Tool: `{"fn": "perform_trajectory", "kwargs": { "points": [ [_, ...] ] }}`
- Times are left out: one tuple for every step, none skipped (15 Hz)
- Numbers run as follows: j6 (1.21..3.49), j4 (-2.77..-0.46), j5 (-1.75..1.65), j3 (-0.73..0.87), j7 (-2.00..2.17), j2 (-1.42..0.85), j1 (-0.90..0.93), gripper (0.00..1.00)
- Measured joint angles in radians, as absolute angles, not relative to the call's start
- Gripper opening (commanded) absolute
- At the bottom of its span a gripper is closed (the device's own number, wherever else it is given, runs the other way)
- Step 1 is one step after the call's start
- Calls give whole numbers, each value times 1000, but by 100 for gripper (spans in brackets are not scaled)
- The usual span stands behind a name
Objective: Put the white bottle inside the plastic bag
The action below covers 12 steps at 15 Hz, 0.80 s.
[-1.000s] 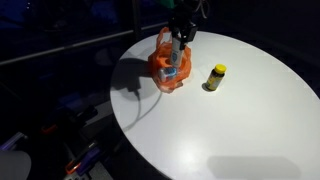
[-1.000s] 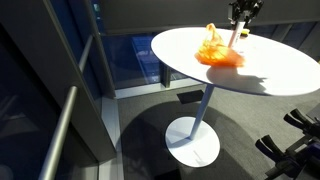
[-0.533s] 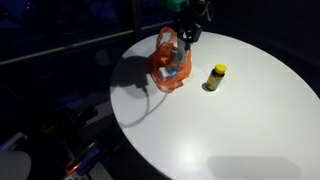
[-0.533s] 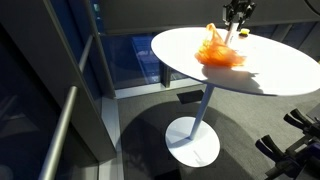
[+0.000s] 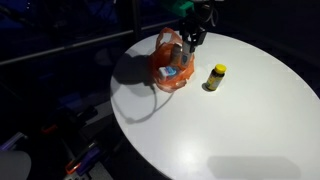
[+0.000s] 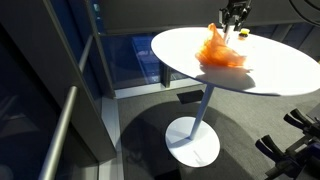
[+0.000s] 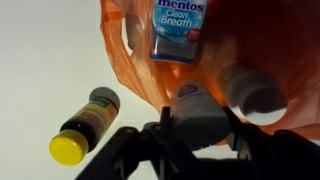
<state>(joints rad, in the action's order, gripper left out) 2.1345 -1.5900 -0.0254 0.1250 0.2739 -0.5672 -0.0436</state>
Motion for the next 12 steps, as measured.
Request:
{"fn": "perform_trajectory", "kwargs": {
  "points": [
    [2134,-1584,-25,126,275,-576,-44,27],
    [2134,-1579,-25,126,275,-583,-44,27],
    [2134,-1574,-25,126,276,-590,-44,27],
    [2134,-1570,-25,126,277,-596,-44,27],
    [2133,-1568,-24,126,278,-601,-45,27],
    [2133,-1567,-24,126,279,-605,-45,27],
    [2133,-1566,-24,126,281,-608,-45,27],
    [2133,-1566,-24,126,283,-610,-45,27],
    [2133,-1566,-24,126,286,-612,-46,40],
    [2133,-1566,-24,126,288,-613,-47,71],
    [2133,-1566,-24,126,290,-614,-48,79],
    [2132,-1566,-23,126,291,-615,-48,84]
  ]
}}
